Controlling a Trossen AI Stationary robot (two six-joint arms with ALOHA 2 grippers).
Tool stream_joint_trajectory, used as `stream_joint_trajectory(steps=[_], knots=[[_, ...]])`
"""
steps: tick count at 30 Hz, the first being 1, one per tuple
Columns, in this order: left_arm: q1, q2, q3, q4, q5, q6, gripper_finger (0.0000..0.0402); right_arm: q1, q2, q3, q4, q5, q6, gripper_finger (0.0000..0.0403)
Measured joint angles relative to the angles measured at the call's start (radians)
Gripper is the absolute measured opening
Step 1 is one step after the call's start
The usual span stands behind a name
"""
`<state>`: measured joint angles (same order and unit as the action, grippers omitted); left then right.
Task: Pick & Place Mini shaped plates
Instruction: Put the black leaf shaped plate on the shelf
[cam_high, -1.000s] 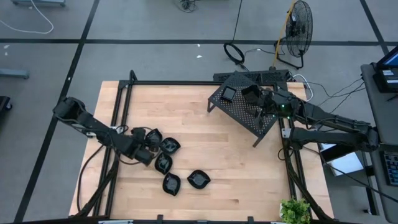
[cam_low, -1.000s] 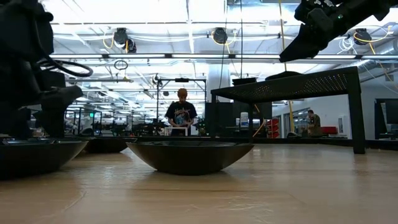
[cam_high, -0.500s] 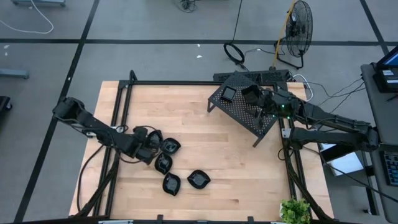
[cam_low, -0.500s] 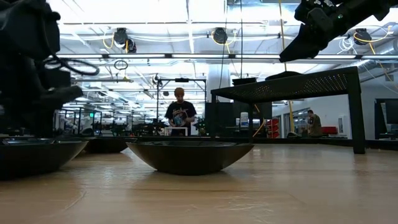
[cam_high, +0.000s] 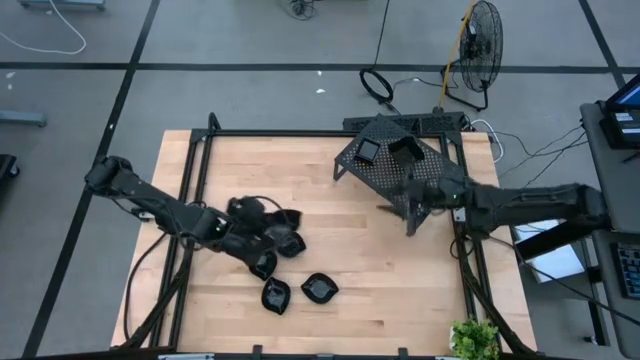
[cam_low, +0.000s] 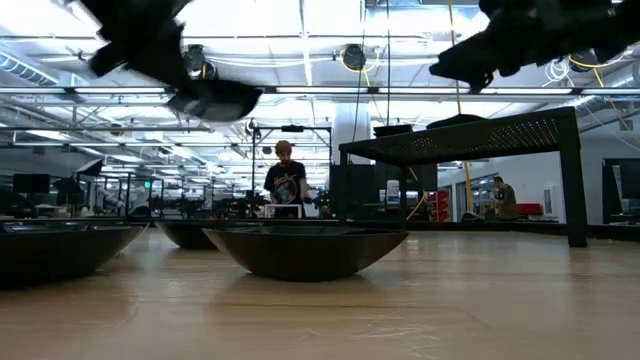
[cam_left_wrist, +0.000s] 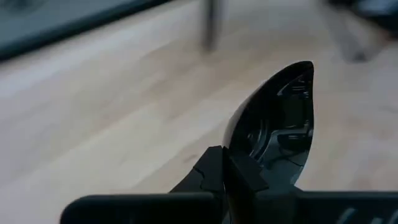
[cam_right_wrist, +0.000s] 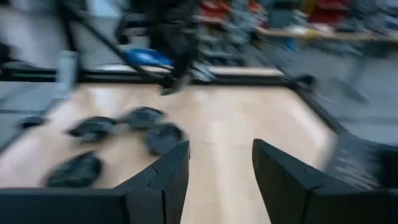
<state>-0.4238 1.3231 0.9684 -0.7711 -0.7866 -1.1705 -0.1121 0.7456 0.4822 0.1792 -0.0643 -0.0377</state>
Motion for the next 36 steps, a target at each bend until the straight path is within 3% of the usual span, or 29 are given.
stream_joint_trajectory(steps=[3, 6, 13, 20, 24, 30, 36], knots=[[0.000, 0.002, 0.005, 0.274, 0.000, 0.290, 0.0004, 0.077, 0.054, -0.084, 0.198, -0.015, 0.000, 0.0162], [0.009, 0.037, 0.008, 0.469, -0.044, 0.466, 0.0004, 0.152, 0.137, -0.120, 0.330, 0.029, 0.008, 0.0162], [0.066, 0.172, 0.006, 0.737, -0.261, 0.798, 0.0004, 0.253, 0.360, -0.098, 0.530, 0.424, 0.021, 0.0162], [0.071, 0.332, 0.005, 1.140, -0.317, 1.202, 0.0003, 0.247, 0.550, -0.076, 0.796, 0.375, 0.002, 0.0186], [0.061, 0.370, 0.006, 1.255, -0.323, 1.284, 0.0006, 0.234, 0.611, -0.058, 0.832, 0.374, -0.001, 0.0216], [0.059, 0.373, 0.006, 1.249, -0.348, 1.273, 0.0004, 0.227, 0.685, -0.019, 0.843, 0.374, 0.026, 0.0254], [0.059, 0.373, 0.006, 1.242, -0.364, 1.272, 0.0004, 0.242, 0.732, 0.021, 0.841, 0.371, 0.026, 0.0262]])
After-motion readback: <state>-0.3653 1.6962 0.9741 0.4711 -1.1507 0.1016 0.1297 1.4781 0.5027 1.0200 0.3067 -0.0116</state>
